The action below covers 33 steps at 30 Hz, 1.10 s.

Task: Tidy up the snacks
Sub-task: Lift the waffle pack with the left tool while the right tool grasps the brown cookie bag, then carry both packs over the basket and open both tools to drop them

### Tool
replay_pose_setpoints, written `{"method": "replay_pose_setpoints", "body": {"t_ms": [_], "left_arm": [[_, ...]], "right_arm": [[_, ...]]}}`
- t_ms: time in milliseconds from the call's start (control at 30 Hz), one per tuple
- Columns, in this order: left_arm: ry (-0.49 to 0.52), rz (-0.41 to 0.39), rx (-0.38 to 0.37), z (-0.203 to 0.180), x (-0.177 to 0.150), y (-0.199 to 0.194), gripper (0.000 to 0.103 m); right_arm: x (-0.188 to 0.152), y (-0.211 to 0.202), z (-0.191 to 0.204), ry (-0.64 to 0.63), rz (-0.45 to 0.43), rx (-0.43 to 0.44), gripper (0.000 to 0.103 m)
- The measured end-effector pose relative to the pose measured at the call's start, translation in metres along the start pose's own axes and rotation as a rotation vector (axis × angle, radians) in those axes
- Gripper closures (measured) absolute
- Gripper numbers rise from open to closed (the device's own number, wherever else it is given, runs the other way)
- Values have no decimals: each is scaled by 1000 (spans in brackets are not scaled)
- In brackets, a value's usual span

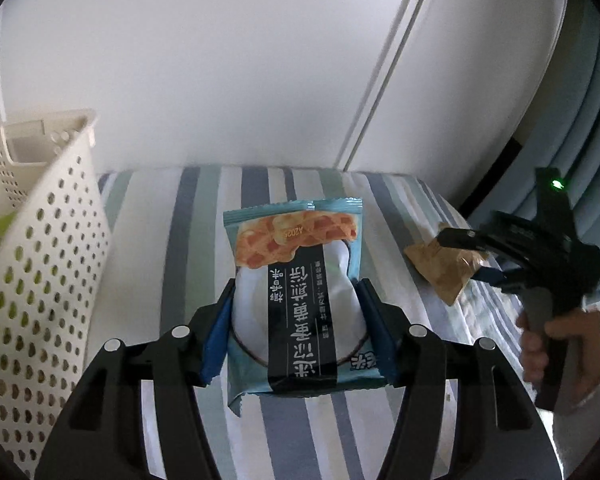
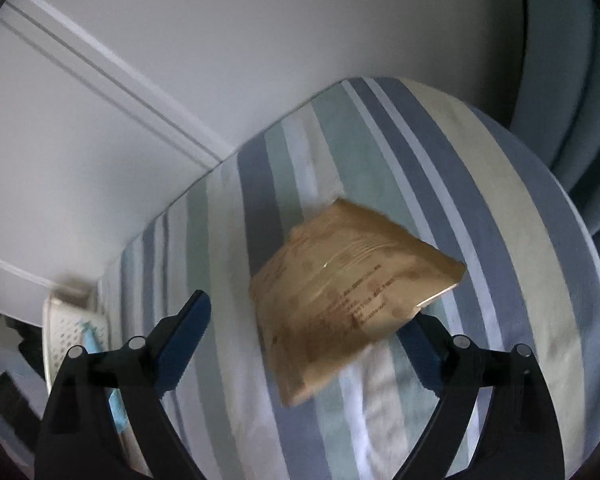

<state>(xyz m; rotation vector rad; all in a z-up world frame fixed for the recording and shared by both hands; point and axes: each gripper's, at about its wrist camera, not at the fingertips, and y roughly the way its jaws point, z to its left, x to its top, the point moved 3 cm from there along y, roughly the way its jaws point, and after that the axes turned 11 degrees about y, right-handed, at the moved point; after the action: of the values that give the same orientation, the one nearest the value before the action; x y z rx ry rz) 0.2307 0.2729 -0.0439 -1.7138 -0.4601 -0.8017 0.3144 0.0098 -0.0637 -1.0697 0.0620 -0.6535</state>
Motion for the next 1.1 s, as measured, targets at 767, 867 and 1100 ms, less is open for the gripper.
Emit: {"method": "replay_pose_setpoints", "body": {"t_ms": [767, 867, 1100], "left_arm": [[1, -163, 4, 7, 2, -77, 43], [1, -207, 39, 11, 5, -98, 43], [-56, -288, 172, 48, 8, -150, 43]], "right_arm": [[-43, 5, 63, -366, -97, -198, 36], [-47, -9, 78, -386, -117, -162, 36], [-70, -40, 132, -459, -138, -73, 36]]}}
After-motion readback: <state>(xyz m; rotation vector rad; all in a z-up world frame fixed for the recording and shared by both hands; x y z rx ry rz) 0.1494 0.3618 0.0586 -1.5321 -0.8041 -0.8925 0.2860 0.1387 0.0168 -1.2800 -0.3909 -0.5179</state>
